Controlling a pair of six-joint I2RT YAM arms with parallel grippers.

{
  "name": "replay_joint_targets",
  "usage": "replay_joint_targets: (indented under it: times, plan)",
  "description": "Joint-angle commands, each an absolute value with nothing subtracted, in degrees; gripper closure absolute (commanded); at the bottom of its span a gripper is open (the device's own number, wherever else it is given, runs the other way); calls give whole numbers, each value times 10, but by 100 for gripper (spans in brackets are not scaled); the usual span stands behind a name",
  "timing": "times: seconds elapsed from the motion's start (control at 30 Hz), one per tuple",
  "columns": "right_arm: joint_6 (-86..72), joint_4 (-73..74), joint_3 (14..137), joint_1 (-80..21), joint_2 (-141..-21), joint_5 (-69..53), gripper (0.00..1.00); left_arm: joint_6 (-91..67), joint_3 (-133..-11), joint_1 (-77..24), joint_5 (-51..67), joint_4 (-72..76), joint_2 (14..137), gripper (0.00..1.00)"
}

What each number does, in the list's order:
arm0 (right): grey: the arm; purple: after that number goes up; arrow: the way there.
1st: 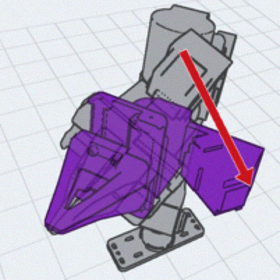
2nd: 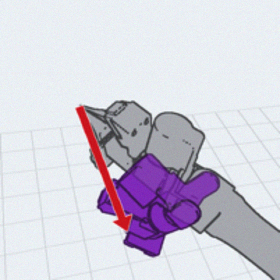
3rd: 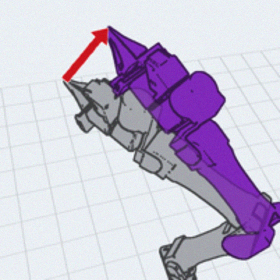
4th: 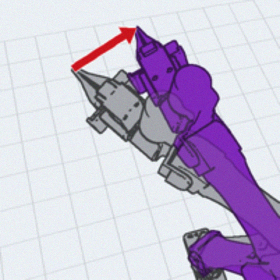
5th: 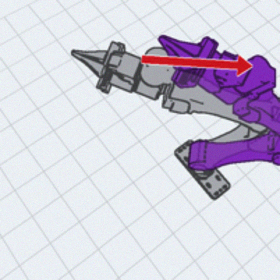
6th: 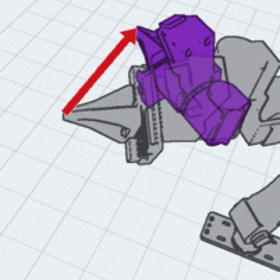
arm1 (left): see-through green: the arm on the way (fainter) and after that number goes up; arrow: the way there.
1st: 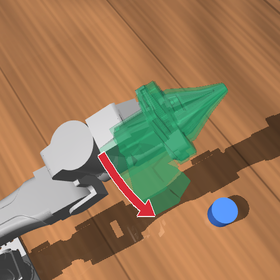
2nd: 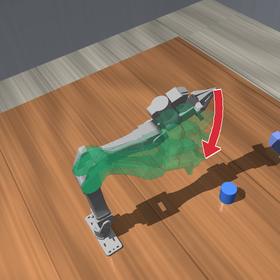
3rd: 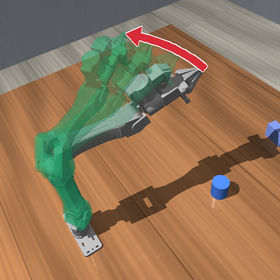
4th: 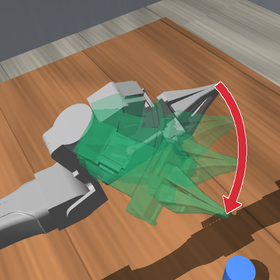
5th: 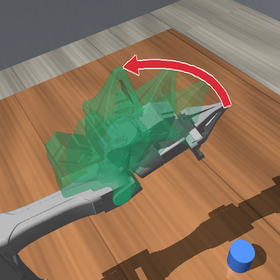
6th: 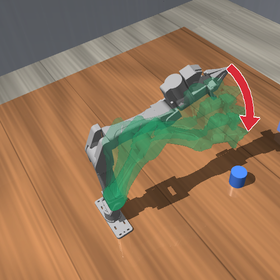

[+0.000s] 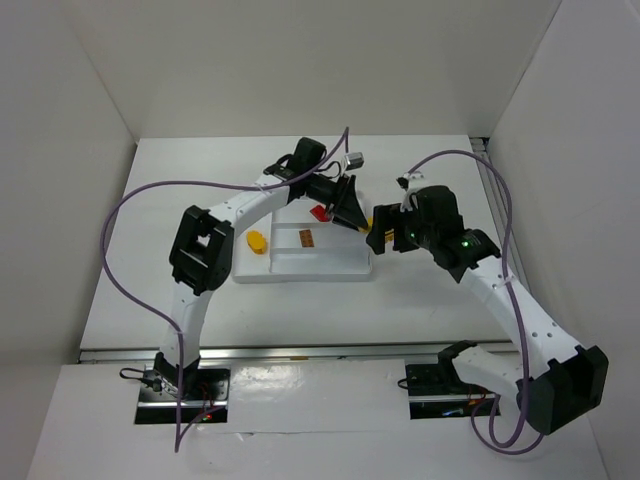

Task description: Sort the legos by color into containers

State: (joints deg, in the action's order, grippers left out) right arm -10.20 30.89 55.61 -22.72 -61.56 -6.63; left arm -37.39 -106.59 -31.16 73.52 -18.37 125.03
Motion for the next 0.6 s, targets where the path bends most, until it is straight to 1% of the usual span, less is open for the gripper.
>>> replay_joint_targets:
  times: [0.0,0.17,0.2,0.3,0.33,0.37,0.43,0.47,0.5,0.57]
  plan:
    - [-130,303,588,-229,-580,-25,0,-431,-1063,-293,757,-102,1239,100]
    - [-187,270,588,-200,-547,-75,0,-442,-1063,-242,733,-96,1206,100]
    - [-199,259,580,-190,-547,-108,0,-442,-1054,-232,727,-96,1199,100]
    - [-271,164,544,-167,-536,-179,1,-460,-1010,-200,727,-53,1155,100]
    - [-295,132,533,-161,-536,-231,3,-468,-995,-187,722,-38,1142,100]
    - [-346,61,518,-155,-536,-256,3,-479,-964,-182,722,-21,1129,100]
    - [-399,-12,470,-143,-544,-323,7,-490,-939,-177,722,17,1095,100]
    - [-428,-115,448,-136,-550,-344,9,-496,-919,-171,722,32,1088,100]
    - [-492,-170,406,-136,-557,-361,10,-501,-913,-171,729,43,1083,100]
    - [-544,-293,381,-136,-601,-408,10,-501,-908,-171,729,43,1077,100]
